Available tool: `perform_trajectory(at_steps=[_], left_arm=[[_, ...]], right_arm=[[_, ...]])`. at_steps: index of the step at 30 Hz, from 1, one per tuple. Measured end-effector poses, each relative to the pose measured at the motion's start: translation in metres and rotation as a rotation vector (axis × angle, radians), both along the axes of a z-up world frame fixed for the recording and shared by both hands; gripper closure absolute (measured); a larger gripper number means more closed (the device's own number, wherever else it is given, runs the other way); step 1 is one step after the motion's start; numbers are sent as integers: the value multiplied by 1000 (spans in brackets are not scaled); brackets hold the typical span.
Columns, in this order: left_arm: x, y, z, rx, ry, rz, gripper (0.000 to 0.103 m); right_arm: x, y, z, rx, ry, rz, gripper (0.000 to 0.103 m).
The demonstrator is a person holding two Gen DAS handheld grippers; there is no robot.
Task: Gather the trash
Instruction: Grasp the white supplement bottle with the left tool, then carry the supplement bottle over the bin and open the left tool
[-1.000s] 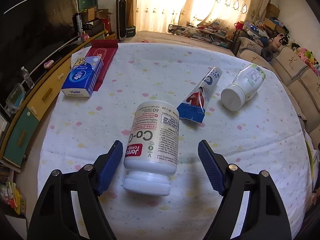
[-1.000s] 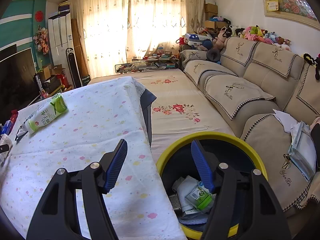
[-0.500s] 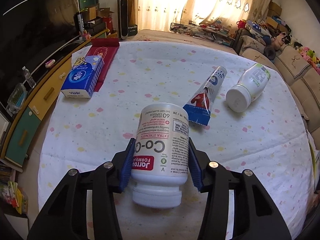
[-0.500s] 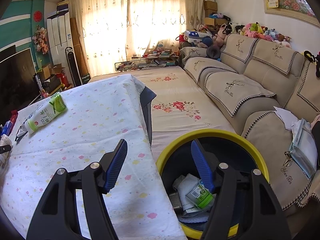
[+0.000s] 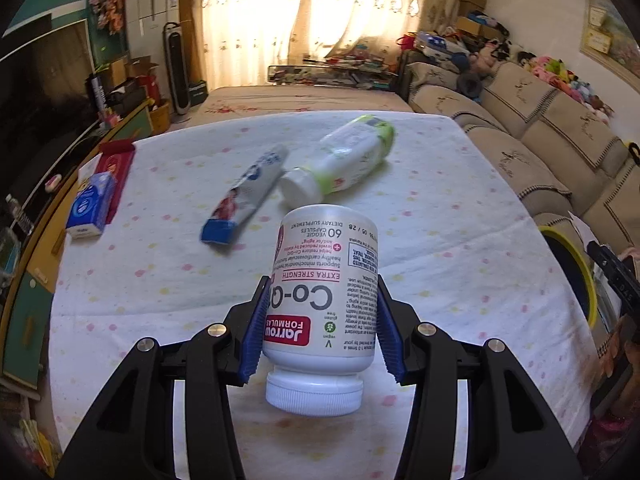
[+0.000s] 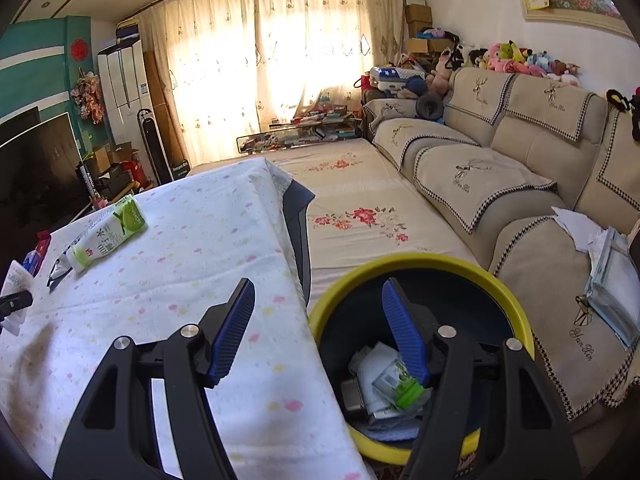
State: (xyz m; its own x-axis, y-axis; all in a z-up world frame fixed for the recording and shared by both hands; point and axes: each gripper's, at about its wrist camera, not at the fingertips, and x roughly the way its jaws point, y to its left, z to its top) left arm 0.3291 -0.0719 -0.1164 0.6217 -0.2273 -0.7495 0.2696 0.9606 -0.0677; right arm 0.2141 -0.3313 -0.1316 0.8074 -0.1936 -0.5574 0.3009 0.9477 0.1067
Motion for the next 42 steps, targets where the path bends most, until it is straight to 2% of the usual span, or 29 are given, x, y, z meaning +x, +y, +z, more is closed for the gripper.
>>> perform_trajectory(at_steps=[5,15,28,31,35,38,42], left_arm=[[-13,-68,9,-11,-5,-134,54],[-30,-209,6,-7,10,-375,54],[-37,-353,-7,9,47,-570,54],[-34,-378,-13,4,68,-589,54],[-30,-394,-15,0,64,-583,37],[-31,-386,-10,-1,44,-577,33],[-30,-351,0,-24,22,-533,29]], right_arm=[[-25,-21,0,6,1,-43,40],[-66,-82,-4,29,-8,-162,40],[-97,-140,-23,89,7,-269,40],[-99,-145,-25,92,9,-280,40],[-100,-146,-27,99,14,-281,40],[-97,-144,-29,104,18,-273,40],[-90,-137,-31,109,29,-247,40]])
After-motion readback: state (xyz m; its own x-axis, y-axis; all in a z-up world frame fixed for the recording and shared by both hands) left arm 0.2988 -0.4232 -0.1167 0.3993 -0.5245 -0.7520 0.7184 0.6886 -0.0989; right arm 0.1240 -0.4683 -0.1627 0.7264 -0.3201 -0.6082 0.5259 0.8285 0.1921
